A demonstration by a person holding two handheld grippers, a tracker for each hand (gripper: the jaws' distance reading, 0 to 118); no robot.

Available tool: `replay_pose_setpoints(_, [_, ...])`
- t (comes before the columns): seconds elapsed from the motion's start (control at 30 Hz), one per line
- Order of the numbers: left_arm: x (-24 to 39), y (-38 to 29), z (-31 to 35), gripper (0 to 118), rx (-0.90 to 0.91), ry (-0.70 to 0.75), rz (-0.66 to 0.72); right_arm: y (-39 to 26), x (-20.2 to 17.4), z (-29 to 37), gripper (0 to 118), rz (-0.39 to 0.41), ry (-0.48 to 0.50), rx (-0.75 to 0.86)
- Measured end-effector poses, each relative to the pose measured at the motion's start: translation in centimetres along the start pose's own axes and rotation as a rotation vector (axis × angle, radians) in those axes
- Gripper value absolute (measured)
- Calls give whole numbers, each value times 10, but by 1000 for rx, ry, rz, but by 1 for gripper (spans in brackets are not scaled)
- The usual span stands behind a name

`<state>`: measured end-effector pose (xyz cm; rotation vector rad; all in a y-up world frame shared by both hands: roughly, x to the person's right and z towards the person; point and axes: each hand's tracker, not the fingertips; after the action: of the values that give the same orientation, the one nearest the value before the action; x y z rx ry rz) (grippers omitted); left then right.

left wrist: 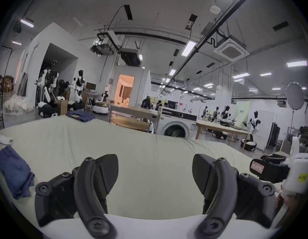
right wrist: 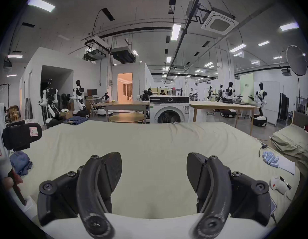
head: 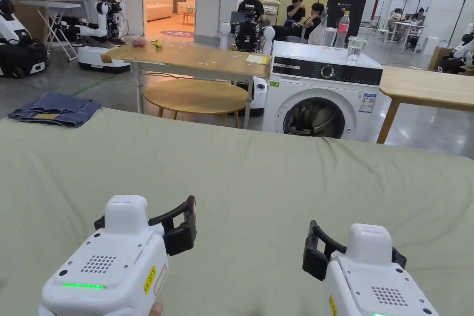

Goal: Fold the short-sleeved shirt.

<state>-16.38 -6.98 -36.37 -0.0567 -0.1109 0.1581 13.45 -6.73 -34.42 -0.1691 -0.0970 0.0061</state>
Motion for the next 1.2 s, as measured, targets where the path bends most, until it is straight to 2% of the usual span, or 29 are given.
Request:
replay_pose_setpoints(0.07, [0, 1, 1, 90, -15, 21, -39, 0, -1, -1, 80, 24, -30, 4])
replay_pose_setpoints(0.27, [-3, 4, 0, 90, -40, 56, -104, 2, -1, -8, 80, 24, -42, -11])
replay_pose_setpoints(0.5, [-7, 4, 2, 90, -38, 52, -114, 5, 7, -11, 80, -70, 11, -66])
replay_pose_setpoints(0.83, [-17, 4, 3, 90, -56, 55, -70, 9, 14, -11, 80, -141, -30, -120])
replay_pose_setpoints(1.03, [-15, 6, 4, 90, -49, 42, -78, 9, 23, -13, 80, -212, -3, -144])
replay_pose_setpoints(1.2, [-10, 5, 4, 90, -54, 35, -100, 8, 22, -14, 84, -192, -14, -159])
